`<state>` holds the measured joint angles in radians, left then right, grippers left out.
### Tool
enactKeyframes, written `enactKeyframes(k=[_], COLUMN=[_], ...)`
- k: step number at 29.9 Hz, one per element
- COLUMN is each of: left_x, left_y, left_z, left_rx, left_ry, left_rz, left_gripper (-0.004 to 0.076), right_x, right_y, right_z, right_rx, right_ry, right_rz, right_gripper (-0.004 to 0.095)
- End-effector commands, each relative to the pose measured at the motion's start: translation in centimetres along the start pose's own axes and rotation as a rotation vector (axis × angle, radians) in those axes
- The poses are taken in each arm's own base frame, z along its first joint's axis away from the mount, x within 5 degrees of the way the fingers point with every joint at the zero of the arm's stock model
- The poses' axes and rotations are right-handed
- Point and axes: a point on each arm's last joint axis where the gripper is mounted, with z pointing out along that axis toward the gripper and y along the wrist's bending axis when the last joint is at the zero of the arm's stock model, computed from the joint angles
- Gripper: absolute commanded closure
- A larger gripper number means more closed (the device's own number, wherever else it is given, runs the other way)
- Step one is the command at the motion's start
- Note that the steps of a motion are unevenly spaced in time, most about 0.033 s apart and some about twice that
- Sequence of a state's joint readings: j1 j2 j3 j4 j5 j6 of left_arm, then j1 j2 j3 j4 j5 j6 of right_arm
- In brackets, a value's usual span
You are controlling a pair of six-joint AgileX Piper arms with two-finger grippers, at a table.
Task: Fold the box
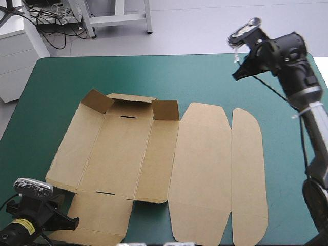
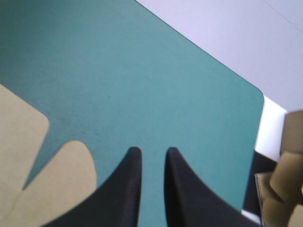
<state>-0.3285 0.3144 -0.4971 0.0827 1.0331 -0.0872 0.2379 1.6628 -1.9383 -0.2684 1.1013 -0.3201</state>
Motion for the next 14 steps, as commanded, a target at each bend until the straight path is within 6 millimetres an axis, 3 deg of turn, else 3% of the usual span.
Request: enactKeyframes(k=[1, 5, 8, 14], left_x=[-1.1, -1.1, -1.1, -1.1], left_y=[0.0, 0.0, 0.0, 0.0], left_z=[-0.5, -0.5, -0.5, -0.5], left_rx=[0.001, 0.001, 0.001, 0.001], left_ry=[-0.071, -0.071, -0.071, -0.071], left_rz=[-0.001, -0.001, -0.001, -0.001], left_gripper=[0.0734, 0.0734, 0.0734, 0.0734], right_x=[2.5, 7.0, 11.2, 18.6], right_y=[-3.8, -5.3, -4.9, -0.3], right_z=[-4.8, -6.5, -7.9, -9.0], right_rx=[0.125, 0.168, 0.178, 0.075], right_ry=[-0.047, 0.058, 0.171, 0.325], right_rz=[0.09, 0.219, 0.327, 0.437], right_gripper=[0.092, 0.0928, 0.0928, 0.0928])
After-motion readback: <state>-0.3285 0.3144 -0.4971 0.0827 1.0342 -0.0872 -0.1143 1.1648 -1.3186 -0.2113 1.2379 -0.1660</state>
